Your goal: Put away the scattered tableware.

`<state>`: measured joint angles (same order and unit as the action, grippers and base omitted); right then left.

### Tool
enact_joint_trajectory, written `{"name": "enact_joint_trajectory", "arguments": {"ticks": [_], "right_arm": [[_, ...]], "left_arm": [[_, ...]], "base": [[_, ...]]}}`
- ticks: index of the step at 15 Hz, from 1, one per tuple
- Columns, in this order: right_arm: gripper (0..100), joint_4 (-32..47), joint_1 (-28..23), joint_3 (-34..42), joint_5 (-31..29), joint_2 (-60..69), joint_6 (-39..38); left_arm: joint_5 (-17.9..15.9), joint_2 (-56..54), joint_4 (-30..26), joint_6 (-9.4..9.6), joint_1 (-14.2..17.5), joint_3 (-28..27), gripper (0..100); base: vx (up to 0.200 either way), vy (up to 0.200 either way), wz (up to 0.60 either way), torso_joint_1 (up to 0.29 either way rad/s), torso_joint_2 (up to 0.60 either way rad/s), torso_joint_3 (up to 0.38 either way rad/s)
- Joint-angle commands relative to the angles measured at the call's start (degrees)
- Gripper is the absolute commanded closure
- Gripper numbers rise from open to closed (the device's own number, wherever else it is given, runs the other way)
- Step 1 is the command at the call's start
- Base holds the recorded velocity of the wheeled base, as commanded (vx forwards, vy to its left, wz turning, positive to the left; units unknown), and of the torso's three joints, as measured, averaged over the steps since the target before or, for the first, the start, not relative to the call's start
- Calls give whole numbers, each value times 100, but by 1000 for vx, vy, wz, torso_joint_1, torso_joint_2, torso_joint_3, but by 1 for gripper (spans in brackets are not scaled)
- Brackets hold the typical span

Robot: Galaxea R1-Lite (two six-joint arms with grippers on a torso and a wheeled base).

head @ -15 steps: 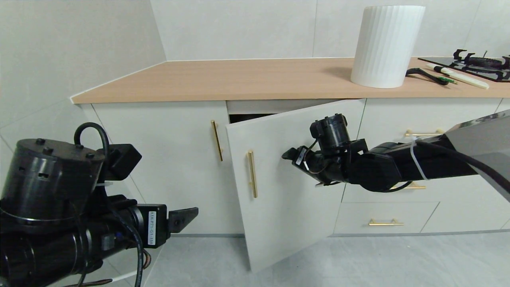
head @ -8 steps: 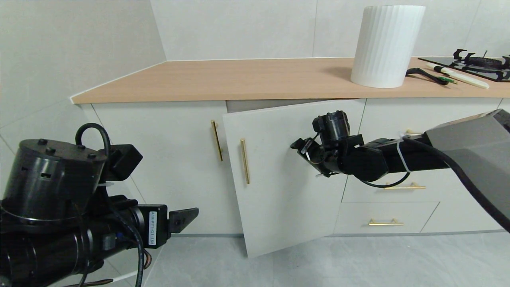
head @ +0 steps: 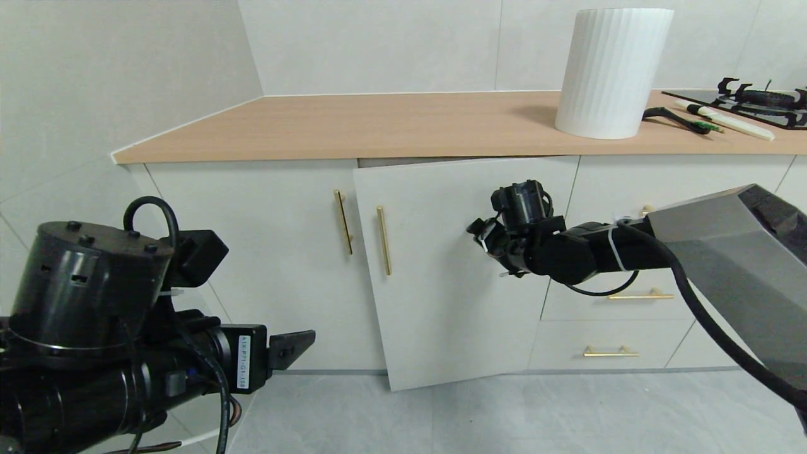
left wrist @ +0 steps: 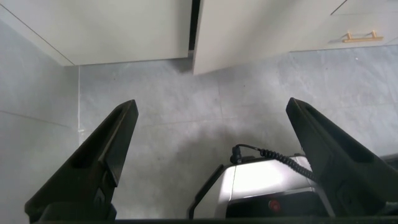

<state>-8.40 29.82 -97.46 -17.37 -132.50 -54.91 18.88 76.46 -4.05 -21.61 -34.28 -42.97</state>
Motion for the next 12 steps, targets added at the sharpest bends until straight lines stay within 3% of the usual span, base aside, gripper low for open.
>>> {"name": "enact_joint_trajectory", "arguments": {"ticks": [1,12], "right_arm": [[0,-4,-73,-106,-91,-171,6],[0,23,-187,-572,-601,-584,50]], "left_arm": [[-7,9,0,-1,0,8,0],[-7,88,0,-10,0,-9,0]], "base": [[0,0,0,0,0,0],[0,0,0,0,0,0]]}}
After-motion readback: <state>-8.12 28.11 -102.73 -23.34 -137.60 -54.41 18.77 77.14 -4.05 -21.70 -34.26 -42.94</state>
